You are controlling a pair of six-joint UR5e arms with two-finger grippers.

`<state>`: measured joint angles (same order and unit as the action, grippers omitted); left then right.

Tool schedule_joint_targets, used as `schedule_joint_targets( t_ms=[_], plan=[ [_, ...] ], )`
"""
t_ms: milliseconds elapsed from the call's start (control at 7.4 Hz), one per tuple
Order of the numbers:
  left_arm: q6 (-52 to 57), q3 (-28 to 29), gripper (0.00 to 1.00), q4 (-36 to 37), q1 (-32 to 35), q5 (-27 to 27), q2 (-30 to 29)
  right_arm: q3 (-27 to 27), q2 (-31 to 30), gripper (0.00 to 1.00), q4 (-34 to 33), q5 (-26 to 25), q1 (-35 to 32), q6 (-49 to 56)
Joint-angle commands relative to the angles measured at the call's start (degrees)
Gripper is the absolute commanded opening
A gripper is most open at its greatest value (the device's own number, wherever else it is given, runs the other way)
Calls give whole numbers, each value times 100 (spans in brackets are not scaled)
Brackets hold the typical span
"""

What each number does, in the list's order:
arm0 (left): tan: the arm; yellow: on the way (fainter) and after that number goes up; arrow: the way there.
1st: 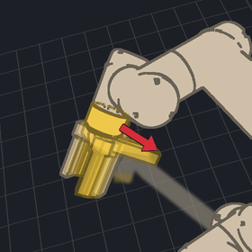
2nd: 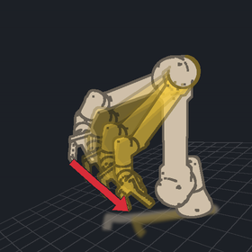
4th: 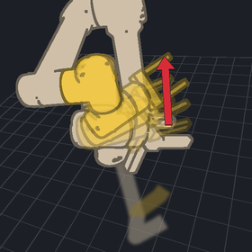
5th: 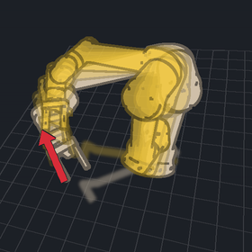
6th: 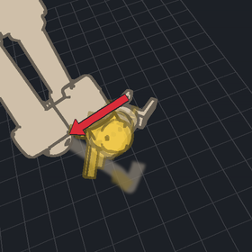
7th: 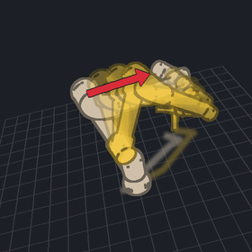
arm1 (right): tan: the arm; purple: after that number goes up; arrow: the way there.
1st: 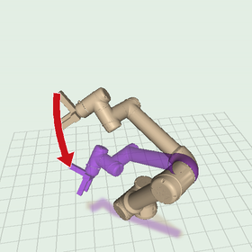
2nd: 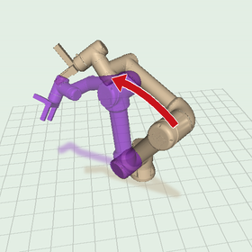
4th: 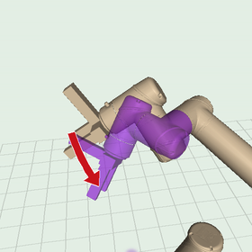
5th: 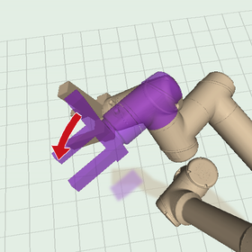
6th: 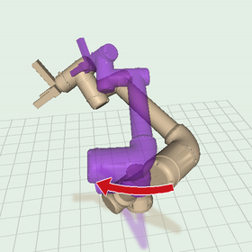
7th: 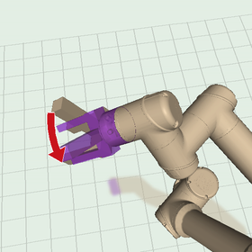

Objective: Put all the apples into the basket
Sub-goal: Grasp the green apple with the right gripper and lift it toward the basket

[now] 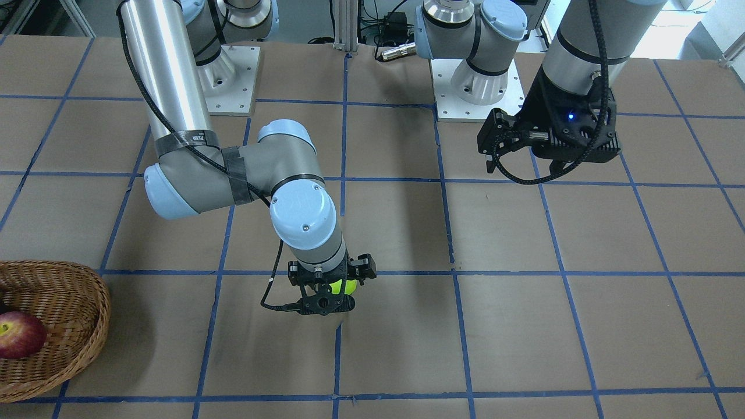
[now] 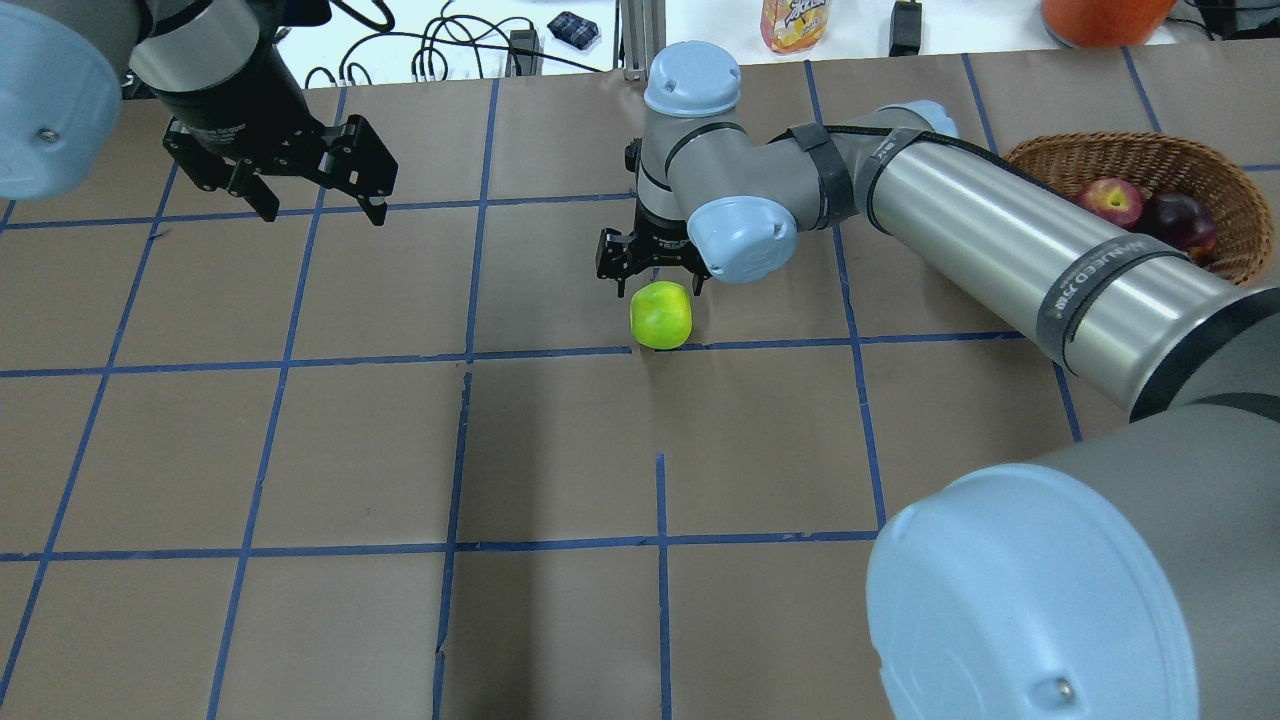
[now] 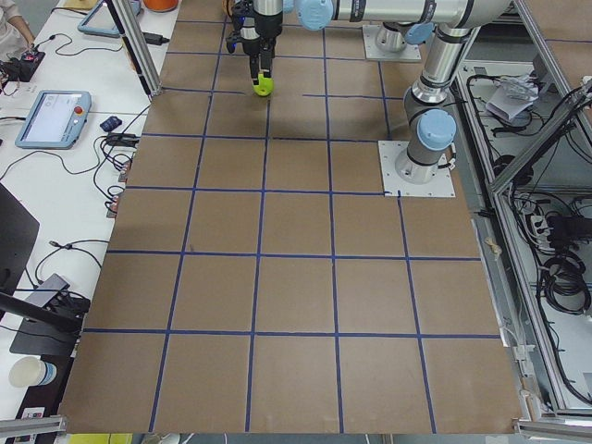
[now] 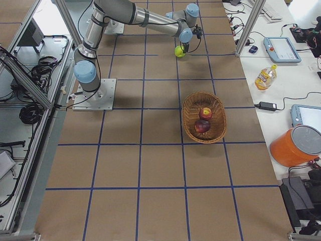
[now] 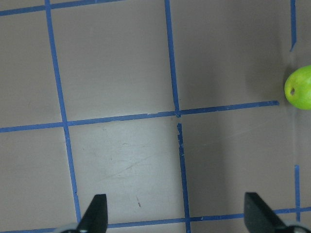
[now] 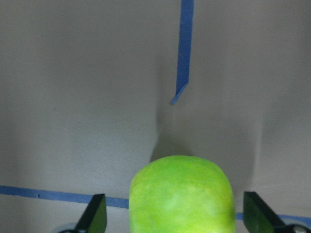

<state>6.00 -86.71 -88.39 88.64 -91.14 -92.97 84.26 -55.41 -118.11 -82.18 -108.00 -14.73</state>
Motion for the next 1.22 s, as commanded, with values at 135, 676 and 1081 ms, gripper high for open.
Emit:
schedule_joint_targets(
  t_ms=[135, 676, 1081],
  plan=[
    [-11, -21, 100, -12, 13, 27, 25, 212, 83, 100, 43, -69, -72, -12],
    [-11, -30, 100, -21, 22, 35, 25, 65, -48, 0, -54, -394, -11, 40],
    [-11, -13, 100, -12, 22, 44, -19, -480, -916, 0, 1364, -325, 1388, 154]
  ],
)
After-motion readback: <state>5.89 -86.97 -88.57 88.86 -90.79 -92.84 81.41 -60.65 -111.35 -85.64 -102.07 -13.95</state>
